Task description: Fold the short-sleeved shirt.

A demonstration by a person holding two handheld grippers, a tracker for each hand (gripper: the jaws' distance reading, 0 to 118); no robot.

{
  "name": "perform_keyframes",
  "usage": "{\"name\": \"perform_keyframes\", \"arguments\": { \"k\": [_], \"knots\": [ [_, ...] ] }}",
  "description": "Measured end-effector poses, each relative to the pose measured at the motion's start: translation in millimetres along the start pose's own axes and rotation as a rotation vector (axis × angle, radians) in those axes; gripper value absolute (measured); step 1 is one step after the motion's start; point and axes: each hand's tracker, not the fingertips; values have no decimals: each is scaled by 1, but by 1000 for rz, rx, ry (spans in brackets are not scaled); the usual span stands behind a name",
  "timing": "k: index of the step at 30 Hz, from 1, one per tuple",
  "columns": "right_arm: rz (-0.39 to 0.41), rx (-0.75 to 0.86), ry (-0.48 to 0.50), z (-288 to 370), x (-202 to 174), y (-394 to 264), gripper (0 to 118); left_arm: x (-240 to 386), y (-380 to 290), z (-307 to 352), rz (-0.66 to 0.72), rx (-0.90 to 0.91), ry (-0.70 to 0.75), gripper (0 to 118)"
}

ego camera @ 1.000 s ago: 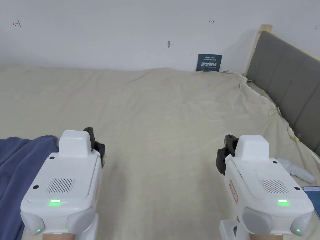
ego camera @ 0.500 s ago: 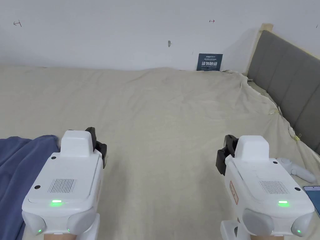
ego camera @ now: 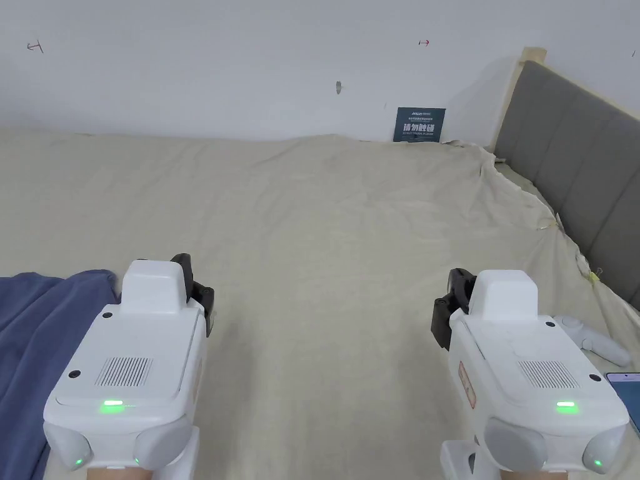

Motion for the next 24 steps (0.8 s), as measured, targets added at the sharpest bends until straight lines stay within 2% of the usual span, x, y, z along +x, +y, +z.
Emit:
{"name": "perform_keyframes", "arguments": {
  "k": [24],
  "knots": [
    [17, 5, 18, -1, -6, 3, 0, -11, 0, 0, 8, 7, 27, 0]
  ]
}}
